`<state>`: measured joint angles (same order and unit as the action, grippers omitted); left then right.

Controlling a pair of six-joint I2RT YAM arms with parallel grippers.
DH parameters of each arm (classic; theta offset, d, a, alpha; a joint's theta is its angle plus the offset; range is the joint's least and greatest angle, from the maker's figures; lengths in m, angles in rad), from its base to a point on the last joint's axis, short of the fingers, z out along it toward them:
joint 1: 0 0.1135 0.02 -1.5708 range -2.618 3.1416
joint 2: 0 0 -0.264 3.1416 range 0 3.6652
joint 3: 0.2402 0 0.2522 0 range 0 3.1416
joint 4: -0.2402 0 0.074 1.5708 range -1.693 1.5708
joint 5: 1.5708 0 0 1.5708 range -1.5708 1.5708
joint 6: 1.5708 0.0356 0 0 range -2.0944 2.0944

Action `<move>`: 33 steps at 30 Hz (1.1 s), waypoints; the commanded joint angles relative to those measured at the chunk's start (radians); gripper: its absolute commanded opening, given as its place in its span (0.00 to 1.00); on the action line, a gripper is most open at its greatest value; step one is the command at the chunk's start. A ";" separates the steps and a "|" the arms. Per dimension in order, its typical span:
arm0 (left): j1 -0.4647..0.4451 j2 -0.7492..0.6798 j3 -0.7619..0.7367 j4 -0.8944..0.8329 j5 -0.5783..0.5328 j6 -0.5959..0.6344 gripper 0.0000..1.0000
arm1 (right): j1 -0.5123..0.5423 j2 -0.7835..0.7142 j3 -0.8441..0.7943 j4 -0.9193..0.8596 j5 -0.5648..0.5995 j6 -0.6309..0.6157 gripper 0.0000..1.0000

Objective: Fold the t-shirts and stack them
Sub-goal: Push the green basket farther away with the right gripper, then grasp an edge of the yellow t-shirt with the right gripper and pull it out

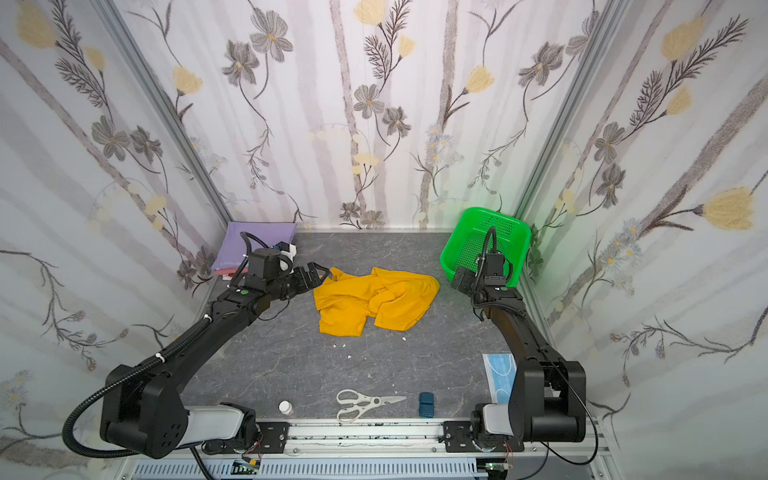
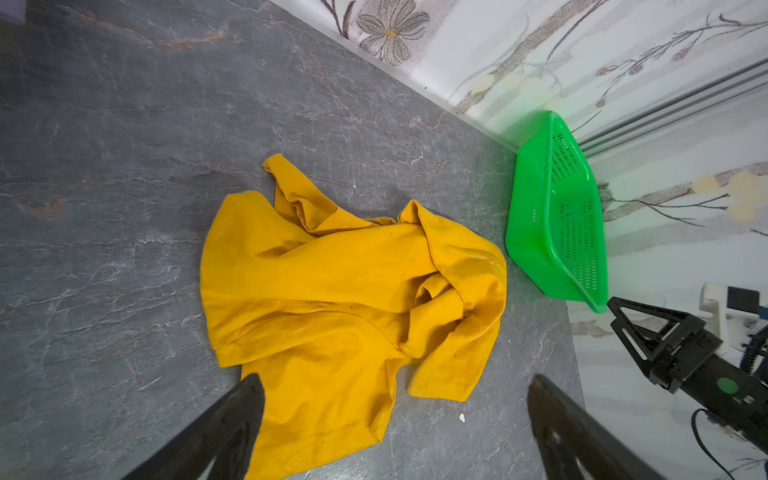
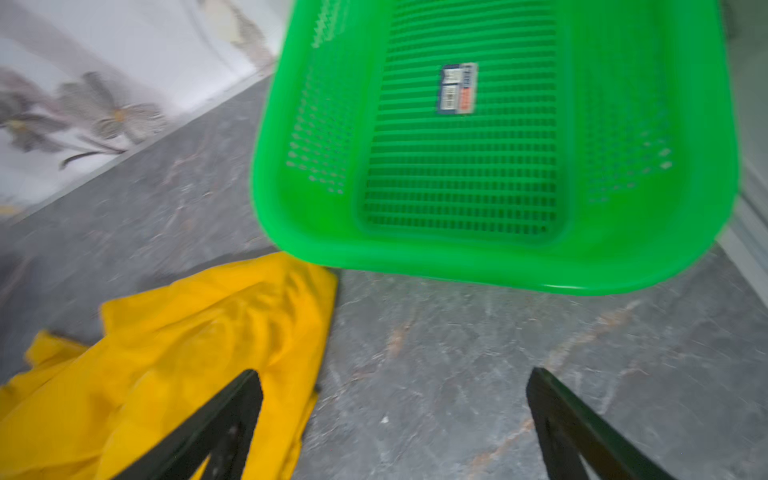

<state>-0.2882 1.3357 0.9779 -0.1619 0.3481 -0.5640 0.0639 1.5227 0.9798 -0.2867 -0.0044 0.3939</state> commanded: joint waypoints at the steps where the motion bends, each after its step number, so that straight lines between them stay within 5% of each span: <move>1: 0.001 0.000 0.007 0.018 -0.002 0.001 1.00 | 0.068 0.024 0.079 -0.009 -0.159 -0.063 1.00; 9: 0.000 -0.025 -0.009 0.014 -0.013 0.002 1.00 | 0.114 0.472 0.482 -0.035 -0.262 -0.017 1.00; 13: 0.000 -0.049 -0.017 0.001 -0.022 0.009 1.00 | 0.109 0.626 0.635 -0.097 -0.194 0.000 1.00; 22: 0.001 -0.047 -0.025 0.025 -0.008 0.003 1.00 | 0.065 0.489 0.462 -0.102 0.081 0.013 1.00; 27: 0.001 -0.052 -0.035 0.031 -0.009 0.000 1.00 | 0.125 0.383 0.403 -0.057 -0.136 -0.144 0.99; 33: 0.001 -0.065 -0.036 0.022 -0.020 -0.003 1.00 | 0.299 0.371 0.336 -0.121 -0.082 -0.137 0.88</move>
<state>-0.2878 1.2823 0.9455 -0.1604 0.3347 -0.5579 0.3069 1.9041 1.3548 -0.3855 -0.0868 0.2714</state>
